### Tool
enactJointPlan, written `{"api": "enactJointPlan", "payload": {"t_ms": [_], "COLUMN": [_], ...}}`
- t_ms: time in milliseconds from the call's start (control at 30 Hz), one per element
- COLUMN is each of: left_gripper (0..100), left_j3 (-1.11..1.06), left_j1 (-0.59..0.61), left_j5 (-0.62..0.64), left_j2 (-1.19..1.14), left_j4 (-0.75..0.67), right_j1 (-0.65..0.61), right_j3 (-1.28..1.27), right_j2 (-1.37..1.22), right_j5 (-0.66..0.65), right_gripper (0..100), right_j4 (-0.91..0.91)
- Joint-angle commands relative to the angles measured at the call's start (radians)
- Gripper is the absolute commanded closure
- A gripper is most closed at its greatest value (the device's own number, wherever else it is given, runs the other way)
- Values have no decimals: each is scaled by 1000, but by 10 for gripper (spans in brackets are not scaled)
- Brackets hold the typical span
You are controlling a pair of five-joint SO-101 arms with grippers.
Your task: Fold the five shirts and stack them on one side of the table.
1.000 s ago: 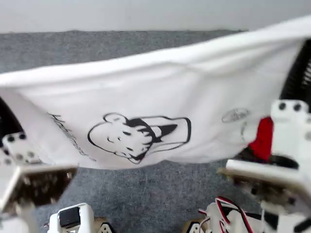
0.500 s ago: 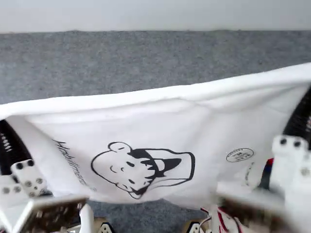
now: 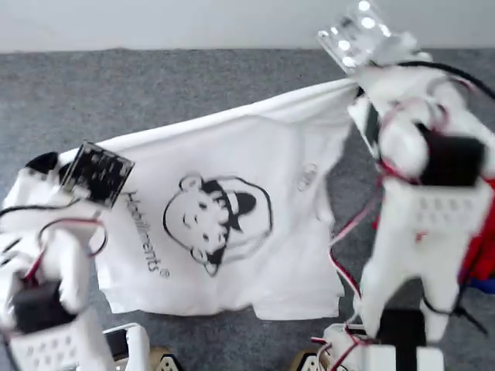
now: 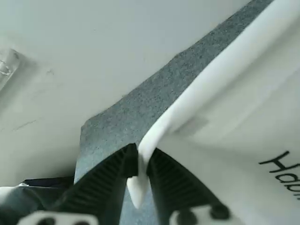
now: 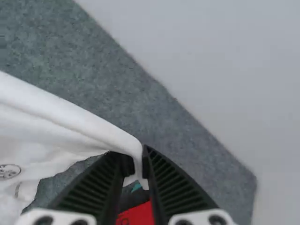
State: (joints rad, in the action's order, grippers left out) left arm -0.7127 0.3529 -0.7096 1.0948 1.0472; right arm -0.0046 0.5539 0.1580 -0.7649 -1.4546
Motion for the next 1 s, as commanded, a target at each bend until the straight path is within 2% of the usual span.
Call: {"api": "enactJointPlan", "payload": {"t_ms": [0, 67, 267, 400, 533, 600, 700, 967], "left_gripper": [986, 986, 986, 986, 986, 986, 986, 986], "left_j3": [-182, -206, -102, 110, 348, 461, 601, 743], "left_j1": [-28, -51, -74, -68, -66, -66, -69, -75], "left_j5": [-43, -89, -95, -97, -97, -98, -166, -278], "left_j2": [-64, -152, -525, -792, -1008, -1088, -1186, -1280], "left_j4": [-319, -407, -641, -669, -635, -597, -520, -269], "right_j1": [-2, -10, -19, -19, -19, -22, -33, -45], "right_j3": [-87, -115, -123, -121, -121, -121, -121, -126], "right_j2": [-58, -111, -262, -325, -371, -390, -440, -559], "right_j5": [12, 9, 12, 8, -8, -64, -137, -184], "right_gripper": [988, 988, 989, 989, 989, 989, 989, 989], "right_j4": [188, 285, 570, 765, 897, 926, 961, 997]}}
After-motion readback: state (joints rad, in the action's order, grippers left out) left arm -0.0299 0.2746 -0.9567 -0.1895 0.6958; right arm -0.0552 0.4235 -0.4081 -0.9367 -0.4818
